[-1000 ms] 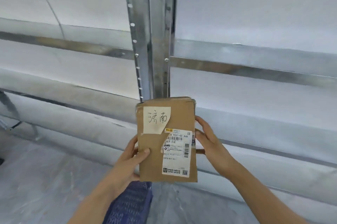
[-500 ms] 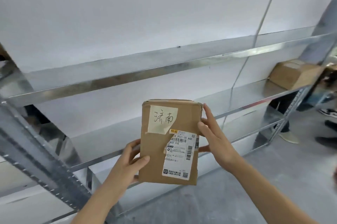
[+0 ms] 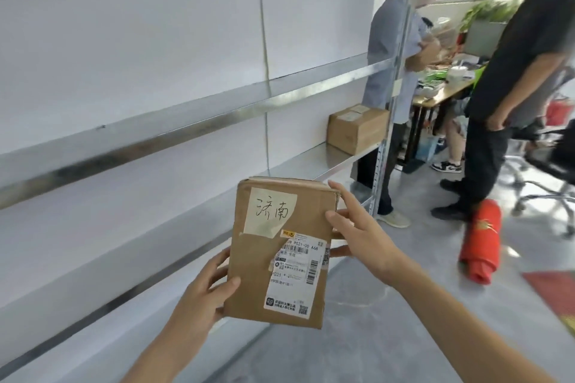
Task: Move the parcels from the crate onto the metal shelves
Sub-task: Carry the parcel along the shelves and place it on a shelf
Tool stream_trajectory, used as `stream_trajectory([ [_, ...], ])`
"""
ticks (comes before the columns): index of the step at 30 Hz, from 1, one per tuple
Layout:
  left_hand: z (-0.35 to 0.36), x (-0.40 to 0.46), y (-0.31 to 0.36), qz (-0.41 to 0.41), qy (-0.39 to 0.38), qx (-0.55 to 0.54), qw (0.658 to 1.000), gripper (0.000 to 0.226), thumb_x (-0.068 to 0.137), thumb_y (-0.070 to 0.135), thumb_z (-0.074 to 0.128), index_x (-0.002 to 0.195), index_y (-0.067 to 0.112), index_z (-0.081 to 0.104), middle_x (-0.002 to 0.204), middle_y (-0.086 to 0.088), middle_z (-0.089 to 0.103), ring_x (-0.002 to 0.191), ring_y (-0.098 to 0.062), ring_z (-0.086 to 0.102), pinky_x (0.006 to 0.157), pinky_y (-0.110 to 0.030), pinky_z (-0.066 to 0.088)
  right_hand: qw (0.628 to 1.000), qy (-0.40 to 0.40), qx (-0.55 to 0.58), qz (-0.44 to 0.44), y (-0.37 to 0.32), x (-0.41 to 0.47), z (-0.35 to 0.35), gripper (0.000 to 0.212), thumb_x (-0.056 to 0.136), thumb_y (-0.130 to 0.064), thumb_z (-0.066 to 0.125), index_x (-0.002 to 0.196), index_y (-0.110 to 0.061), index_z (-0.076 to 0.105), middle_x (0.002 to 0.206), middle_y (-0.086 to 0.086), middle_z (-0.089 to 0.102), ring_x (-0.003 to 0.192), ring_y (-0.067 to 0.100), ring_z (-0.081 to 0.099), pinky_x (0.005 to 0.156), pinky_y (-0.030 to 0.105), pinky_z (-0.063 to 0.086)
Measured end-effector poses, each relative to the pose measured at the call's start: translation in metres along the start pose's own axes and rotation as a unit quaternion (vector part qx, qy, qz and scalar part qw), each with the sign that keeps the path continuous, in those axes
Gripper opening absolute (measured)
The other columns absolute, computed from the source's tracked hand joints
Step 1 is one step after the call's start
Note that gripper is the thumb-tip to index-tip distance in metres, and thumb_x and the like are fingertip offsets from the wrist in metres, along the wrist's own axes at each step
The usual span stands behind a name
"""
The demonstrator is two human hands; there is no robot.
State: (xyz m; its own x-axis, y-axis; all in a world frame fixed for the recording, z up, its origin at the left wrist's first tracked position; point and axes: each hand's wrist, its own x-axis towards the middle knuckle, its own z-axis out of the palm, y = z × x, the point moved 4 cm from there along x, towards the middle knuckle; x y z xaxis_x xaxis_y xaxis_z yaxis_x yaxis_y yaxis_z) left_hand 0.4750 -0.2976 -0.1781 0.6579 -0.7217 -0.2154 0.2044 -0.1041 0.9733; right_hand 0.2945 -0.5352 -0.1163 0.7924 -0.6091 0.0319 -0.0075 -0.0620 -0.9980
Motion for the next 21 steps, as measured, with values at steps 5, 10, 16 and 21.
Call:
stream_trajectory([
  [5, 0.100, 0.043, 0.019, -0.001, -0.036, -0.018, 0.999, 0.043, 0.102, 0.009, 0.063, 0.116, 0.047, 0.078, 0.119, -0.005, 0.082, 0.106, -0.025, 0.080, 0.079, -0.038, 0.066, 0.998, 0.049, 0.002, -0.027, -0.016, 0.004, -0.106, 0.050, 0.109, -0.032, 0.052, 0.120, -0.081, 0.047, 0.121, 0.011, 0.066, 0.104, 0.016, 0.077, 0.076, 0.040, 0.067],
  [10, 0.178, 0.085, 0.023, -0.006, -0.060, -0.037, 0.998, 0.039, 0.100, 0.003, 0.062, 0.132, 0.024, 0.069, 0.117, -0.014, 0.082, 0.105, -0.033, 0.080, 0.090, -0.048, 0.060, 0.995, 0.091, -0.011, -0.041, -0.025, 0.008, -0.181, 0.045, 0.108, -0.033, 0.053, 0.126, -0.075, 0.048, 0.121, 0.015, 0.066, 0.102, 0.020, 0.078, 0.076, 0.042, 0.067],
  [16, 0.246, 0.139, 0.045, -0.013, -0.089, -0.049, 0.995, 0.037, 0.099, 0.001, 0.063, 0.133, 0.016, 0.067, 0.119, -0.016, 0.082, 0.106, -0.033, 0.079, 0.076, -0.037, 0.067, 0.990, 0.129, 0.000, -0.052, -0.037, 0.034, -0.251, 0.038, 0.109, -0.028, 0.052, 0.122, -0.064, 0.056, 0.110, 0.010, 0.072, 0.096, 0.019, 0.080, 0.068, 0.031, 0.066],
  [21, 0.291, 0.205, 0.079, 0.019, -0.093, -0.040, 0.995, 0.030, 0.099, 0.000, 0.062, 0.126, 0.011, 0.070, 0.113, -0.016, 0.083, 0.102, -0.033, 0.078, 0.083, -0.040, 0.061, 0.985, 0.162, -0.009, -0.057, -0.045, 0.082, -0.304, 0.034, 0.109, -0.030, 0.052, 0.135, -0.052, 0.050, 0.119, 0.017, 0.069, 0.095, 0.020, 0.080, 0.071, 0.031, 0.065],
])
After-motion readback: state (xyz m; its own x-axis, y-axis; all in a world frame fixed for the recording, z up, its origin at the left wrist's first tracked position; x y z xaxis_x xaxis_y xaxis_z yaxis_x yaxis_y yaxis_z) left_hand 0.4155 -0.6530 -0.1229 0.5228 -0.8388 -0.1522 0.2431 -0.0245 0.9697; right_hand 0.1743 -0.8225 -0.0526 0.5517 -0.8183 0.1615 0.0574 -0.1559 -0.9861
